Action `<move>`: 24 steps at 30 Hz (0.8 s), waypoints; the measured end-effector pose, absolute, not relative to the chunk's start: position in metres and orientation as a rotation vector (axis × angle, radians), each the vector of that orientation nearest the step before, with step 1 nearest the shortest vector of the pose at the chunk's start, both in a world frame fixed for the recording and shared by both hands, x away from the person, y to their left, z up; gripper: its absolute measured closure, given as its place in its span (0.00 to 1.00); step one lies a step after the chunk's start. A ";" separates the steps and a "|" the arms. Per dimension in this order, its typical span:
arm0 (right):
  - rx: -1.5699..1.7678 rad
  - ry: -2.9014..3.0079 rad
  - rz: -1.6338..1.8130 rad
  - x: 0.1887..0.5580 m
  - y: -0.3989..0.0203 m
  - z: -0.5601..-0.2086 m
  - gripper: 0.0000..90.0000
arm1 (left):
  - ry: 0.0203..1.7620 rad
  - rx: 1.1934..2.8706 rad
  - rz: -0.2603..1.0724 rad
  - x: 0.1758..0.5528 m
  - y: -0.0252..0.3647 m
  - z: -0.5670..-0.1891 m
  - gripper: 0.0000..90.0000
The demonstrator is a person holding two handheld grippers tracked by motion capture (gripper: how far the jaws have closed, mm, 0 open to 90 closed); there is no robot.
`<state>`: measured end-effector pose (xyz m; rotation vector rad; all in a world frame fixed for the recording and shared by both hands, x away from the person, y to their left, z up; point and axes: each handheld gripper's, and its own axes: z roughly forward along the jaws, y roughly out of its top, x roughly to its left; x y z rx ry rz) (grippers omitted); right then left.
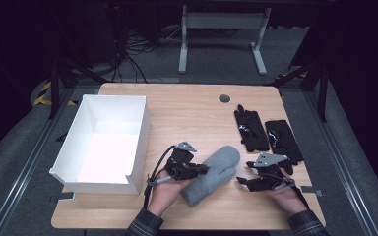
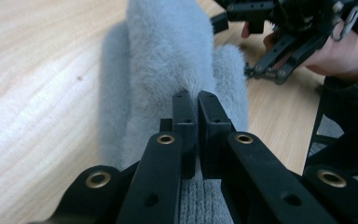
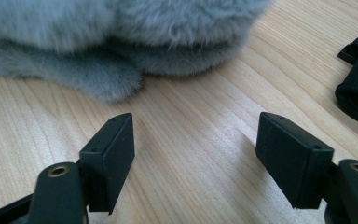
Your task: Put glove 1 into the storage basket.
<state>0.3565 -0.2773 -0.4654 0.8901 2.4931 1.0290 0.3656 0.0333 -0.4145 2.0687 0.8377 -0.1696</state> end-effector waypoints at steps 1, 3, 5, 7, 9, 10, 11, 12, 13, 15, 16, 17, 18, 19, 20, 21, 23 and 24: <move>0.890 2.496 1.031 0.357 -0.277 -0.465 0.31 | 0.845 2.078 -0.153 0.365 0.032 -0.416 0.97; 0.891 2.494 1.033 0.357 -0.278 -0.466 0.30 | 0.838 2.108 -0.122 0.365 0.030 -0.419 0.97; 0.893 2.494 1.039 0.358 -0.278 -0.466 0.28 | 0.836 2.120 -0.107 0.364 0.029 -0.420 0.96; 0.888 2.497 1.047 0.358 -0.278 -0.467 0.25 | 0.830 2.115 -0.103 0.364 0.029 -0.418 0.94; 0.883 2.497 1.058 0.357 -0.278 -0.468 0.22 | 0.811 2.113 -0.093 0.364 0.031 -0.416 0.89; 0.881 2.495 1.060 0.357 -0.277 -0.469 0.20 | 0.812 2.109 -0.095 0.364 0.031 -0.415 0.86; 0.881 2.495 1.060 0.357 -0.277 -0.469 0.20 | 0.812 2.109 -0.095 0.364 0.031 -0.415 0.83; 0.880 2.494 1.061 0.357 -0.277 -0.469 0.19 | 0.804 2.106 -0.090 0.364 0.031 -0.414 0.83; 0.881 2.494 1.061 0.357 -0.277 -0.470 0.19 | 0.794 2.108 -0.080 0.364 0.032 -0.411 0.78; 0.882 2.490 1.064 0.357 -0.276 -0.470 0.18 | 0.778 2.116 -0.061 0.365 0.032 -0.407 0.72; 0.882 2.490 1.065 0.356 -0.276 -0.470 0.18 | 0.769 2.114 -0.054 0.365 0.033 -0.404 0.67; 0.882 2.490 1.064 0.357 -0.276 -0.470 0.18 | 0.763 2.116 -0.050 0.366 0.033 -0.403 0.62; 0.882 2.490 1.065 0.357 -0.276 -0.470 0.18 | 0.755 2.115 -0.039 0.367 0.034 -0.401 0.60; 0.881 2.490 1.065 0.357 -0.276 -0.470 0.18 | 0.744 2.123 -0.021 0.368 0.035 -0.399 0.56; 0.882 2.490 1.065 0.356 -0.276 -0.470 0.18 | 0.738 2.127 -0.012 0.369 0.035 -0.398 0.51; 0.882 2.490 1.064 0.356 -0.276 -0.470 0.18 | 0.729 2.133 0.013 0.370 0.034 -0.397 0.47; 0.882 2.490 1.064 0.356 -0.276 -0.470 0.18 | 0.721 2.144 0.022 0.372 0.034 -0.397 0.42; 0.882 2.489 1.064 0.356 -0.276 -0.470 0.18 | 0.713 2.153 0.018 0.373 0.033 -0.397 0.37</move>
